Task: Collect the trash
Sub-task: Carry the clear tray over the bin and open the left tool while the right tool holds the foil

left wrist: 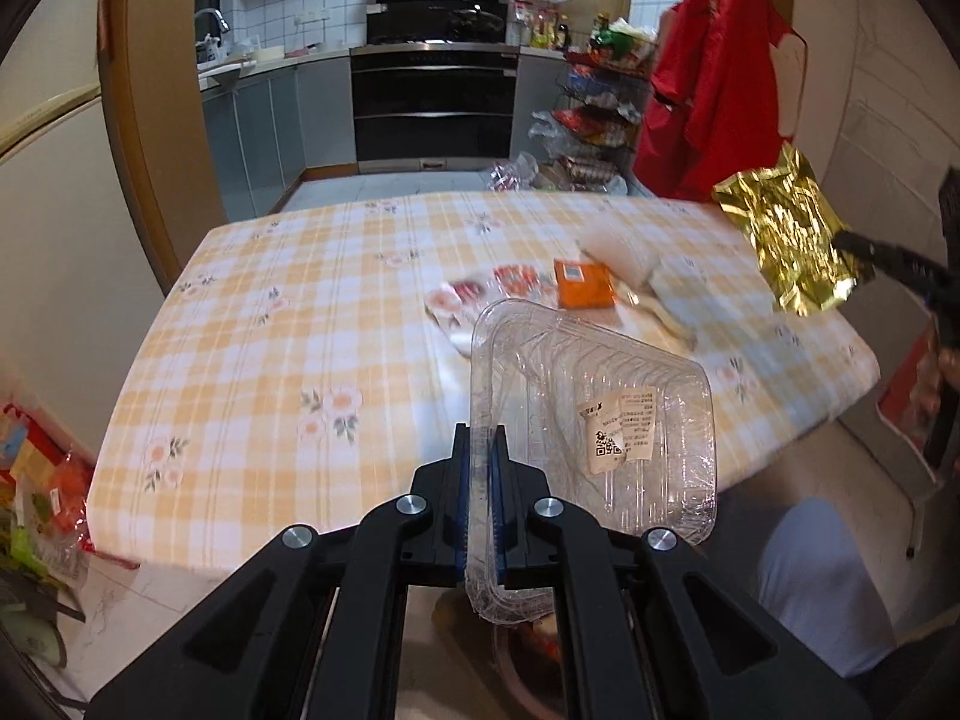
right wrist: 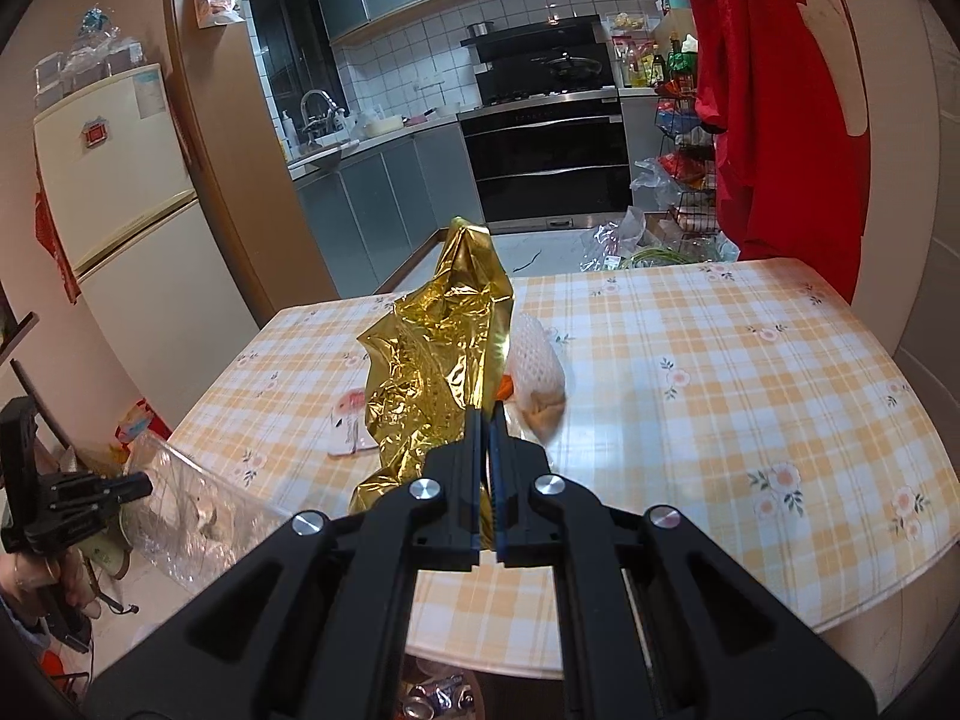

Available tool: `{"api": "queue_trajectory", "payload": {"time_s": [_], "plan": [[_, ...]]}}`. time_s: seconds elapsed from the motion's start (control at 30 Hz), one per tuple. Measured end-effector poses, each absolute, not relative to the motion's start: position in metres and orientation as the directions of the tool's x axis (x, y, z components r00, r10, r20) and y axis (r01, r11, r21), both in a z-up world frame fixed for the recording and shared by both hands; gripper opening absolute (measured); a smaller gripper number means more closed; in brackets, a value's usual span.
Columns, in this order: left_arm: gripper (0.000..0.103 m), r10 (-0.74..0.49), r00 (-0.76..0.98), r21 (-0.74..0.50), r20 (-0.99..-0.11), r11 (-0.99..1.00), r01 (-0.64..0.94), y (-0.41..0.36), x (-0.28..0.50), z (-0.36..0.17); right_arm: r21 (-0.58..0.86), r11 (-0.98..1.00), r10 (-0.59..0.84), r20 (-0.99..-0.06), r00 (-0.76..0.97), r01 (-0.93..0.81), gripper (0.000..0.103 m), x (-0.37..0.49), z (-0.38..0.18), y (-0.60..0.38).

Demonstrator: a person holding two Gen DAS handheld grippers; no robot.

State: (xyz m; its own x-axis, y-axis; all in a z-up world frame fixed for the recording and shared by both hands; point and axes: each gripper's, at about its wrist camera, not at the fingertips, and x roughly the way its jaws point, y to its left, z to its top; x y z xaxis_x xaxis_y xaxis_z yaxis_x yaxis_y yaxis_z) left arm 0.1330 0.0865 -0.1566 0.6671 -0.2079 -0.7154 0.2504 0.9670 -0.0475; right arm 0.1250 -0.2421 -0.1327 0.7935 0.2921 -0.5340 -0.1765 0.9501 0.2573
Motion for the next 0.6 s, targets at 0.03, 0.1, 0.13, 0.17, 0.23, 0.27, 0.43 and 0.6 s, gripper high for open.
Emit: {"api": "queue_trajectory", "payload": {"time_s": [0.03,0.1,0.13,0.17,0.23,0.27,0.43,0.6], "plan": [[0.006,-0.208,0.663,-0.045,-0.720,0.966,0.255,0.085,0.128,-0.159,0.256,0.950,0.293,-0.533,0.794,-0.179,0.007,0.120,-0.133,-0.241],[0.006,-0.211,0.641,-0.044,-0.738,0.963,0.266,0.082,0.116,-0.169,0.254,0.950,0.296,-0.530,0.795,-0.184,0.007,0.113,-0.132,-0.240],[0.006,-0.213,0.631,-0.047,-0.746,0.962,0.269,0.081,0.112,-0.173,0.255,0.949,0.298,-0.528,0.795,-0.186,0.007,0.109,-0.133,-0.240],[0.006,-0.216,0.618,-0.050,-0.756,0.960,0.274,0.078,0.107,-0.179,0.257,0.948,0.300,-0.527,0.796,-0.187,0.007,0.106,-0.133,-0.239],[0.006,-0.220,0.591,-0.052,-0.776,0.956,0.287,0.072,0.098,-0.191,0.260,0.947,0.303,-0.527,0.794,-0.188,0.007,0.099,-0.134,-0.238],[0.006,-0.219,0.582,-0.050,-0.783,0.955,0.292,0.069,0.095,-0.196,0.261,0.947,0.303,-0.529,0.793,-0.188,0.007,0.096,-0.136,-0.238],[0.006,-0.224,0.538,-0.053,-0.813,0.948,0.314,0.053,0.083,-0.218,0.268,0.944,0.313,-0.532,0.787,-0.194,0.007,0.087,-0.139,-0.237],[0.006,-0.208,0.506,-0.038,-0.837,0.945,0.326,0.040,0.079,-0.235,0.262,0.945,0.312,-0.536,0.785,-0.197,0.007,0.079,-0.140,-0.238]]}}
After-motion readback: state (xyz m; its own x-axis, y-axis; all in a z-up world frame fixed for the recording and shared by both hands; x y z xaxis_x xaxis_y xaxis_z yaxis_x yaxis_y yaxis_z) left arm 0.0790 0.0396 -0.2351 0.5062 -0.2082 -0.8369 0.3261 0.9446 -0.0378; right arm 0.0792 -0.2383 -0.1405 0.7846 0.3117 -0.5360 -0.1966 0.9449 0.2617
